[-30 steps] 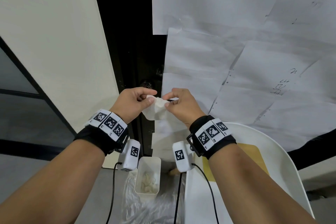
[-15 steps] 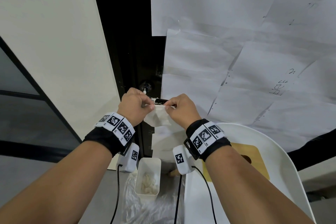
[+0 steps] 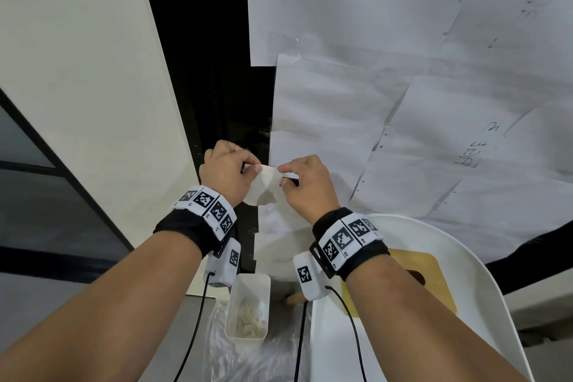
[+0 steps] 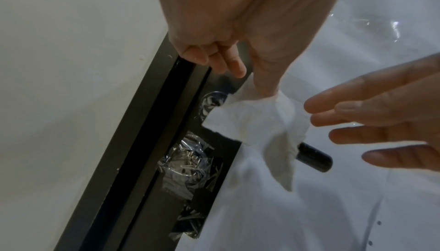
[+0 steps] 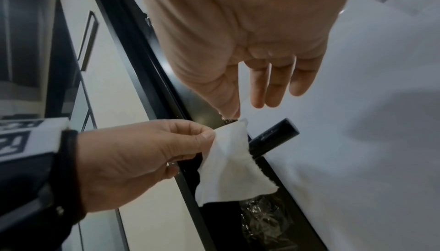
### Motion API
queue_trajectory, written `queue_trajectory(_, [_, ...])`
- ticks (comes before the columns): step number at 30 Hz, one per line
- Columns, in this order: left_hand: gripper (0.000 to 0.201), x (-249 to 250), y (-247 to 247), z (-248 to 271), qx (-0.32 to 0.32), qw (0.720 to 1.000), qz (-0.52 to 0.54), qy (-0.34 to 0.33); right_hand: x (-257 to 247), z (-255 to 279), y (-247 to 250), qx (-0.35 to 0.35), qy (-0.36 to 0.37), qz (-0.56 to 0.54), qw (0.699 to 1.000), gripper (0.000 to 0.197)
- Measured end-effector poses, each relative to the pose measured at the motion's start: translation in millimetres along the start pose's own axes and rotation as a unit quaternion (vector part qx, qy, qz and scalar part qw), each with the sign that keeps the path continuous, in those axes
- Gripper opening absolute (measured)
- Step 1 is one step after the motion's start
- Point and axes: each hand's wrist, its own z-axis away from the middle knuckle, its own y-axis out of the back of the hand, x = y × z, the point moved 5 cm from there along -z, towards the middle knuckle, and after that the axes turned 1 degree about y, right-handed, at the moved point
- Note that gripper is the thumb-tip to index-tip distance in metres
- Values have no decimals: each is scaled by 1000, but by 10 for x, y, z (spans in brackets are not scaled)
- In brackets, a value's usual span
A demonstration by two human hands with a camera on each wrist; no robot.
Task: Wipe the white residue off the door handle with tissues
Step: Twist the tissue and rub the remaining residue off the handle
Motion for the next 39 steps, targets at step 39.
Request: queue_trajectory(39, [20, 128, -402, 107, -19, 953, -175, -246, 218, -112, -181, -56, 88, 224, 969, 18])
